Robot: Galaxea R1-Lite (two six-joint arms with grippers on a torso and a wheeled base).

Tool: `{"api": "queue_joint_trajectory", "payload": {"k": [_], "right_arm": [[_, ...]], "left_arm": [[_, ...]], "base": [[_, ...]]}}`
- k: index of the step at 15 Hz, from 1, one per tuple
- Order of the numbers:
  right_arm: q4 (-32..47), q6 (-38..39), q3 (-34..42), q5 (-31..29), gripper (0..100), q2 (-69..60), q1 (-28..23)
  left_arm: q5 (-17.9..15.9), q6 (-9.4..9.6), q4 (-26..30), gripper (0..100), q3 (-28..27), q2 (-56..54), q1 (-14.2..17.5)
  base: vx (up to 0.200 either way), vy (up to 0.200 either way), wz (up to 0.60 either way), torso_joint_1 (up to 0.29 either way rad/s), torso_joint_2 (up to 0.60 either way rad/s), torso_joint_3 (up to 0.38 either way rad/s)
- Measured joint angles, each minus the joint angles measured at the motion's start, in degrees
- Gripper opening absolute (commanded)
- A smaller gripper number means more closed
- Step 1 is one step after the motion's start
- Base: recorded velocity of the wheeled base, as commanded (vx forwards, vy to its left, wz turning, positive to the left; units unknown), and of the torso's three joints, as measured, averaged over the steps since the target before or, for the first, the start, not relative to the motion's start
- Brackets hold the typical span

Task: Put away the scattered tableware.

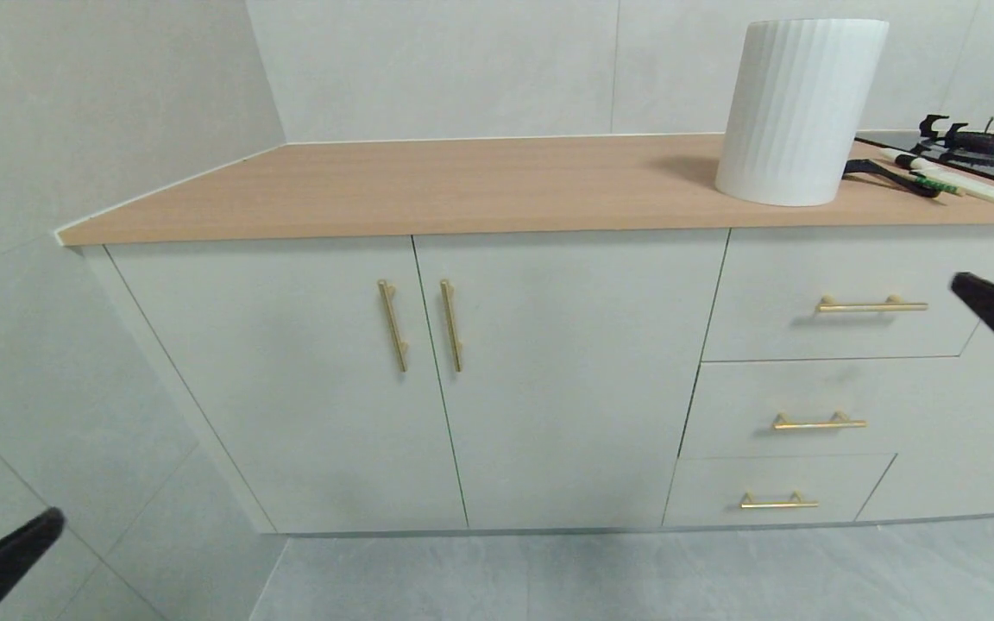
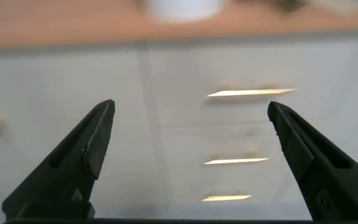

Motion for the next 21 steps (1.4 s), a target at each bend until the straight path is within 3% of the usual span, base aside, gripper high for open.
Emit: {"api": "queue_joint_trajectory", "payload": {"k": [3, 5, 7, 11, 14, 17, 21], "right_arm": [[5.17, -5.35, 3.84, 0.02, 100, -15.8, -4.44], [11.25, -8.11, 4.83, 0.07, 100, -26.73, -7.57], [17.7, -10.3, 5.19, 0.24, 100, -36.66, -10.36], [29.99, -11.75, 6.05, 5.28, 100, -52.96, -17.63], [30.68, -8.79, 9.72, 8.37, 100, -57.48, -18.75], [30.66, -4.63, 16.79, 16.23, 100, -58.73, -18.83], [34.04, -2.56, 28.81, 24.19, 100, -59.04, -18.81]], "left_arm": [[0.43, 6.36, 0.11, 100, 2.02, -11.33, 5.6], [0.65, 9.33, 0.11, 100, 3.45, -18.05, 8.73], [0.76, 11.0, 0.07, 100, 4.28, -23.32, 11.17], [1.99, 12.01, -5.58, 100, 7.61, -28.39, 15.15], [-0.69, 13.29, -6.51, 100, 12.58, -32.15, 19.09], [-2.41, 13.35, -8.05, 100, 18.07, -34.05, 20.07], [-10.92, 12.69, -10.95, 100, 27.87, -34.6, 20.22]], "base": [[0.0, 0.0, 0.0, 0.0, 0.0, 0.0], [0.0, 0.0, 0.0, 0.0, 0.0, 0.0], [0.0, 0.0, 0.0, 0.0, 0.0, 0.0], [0.0, 0.0, 0.0, 0.0, 0.0, 0.0], [0.0, 0.0, 0.0, 0.0, 0.0, 0.0], [0.0, 0.0, 0.0, 0.0, 0.0, 0.0], [0.0, 0.0, 0.0, 0.0, 0.0, 0.0]]}}
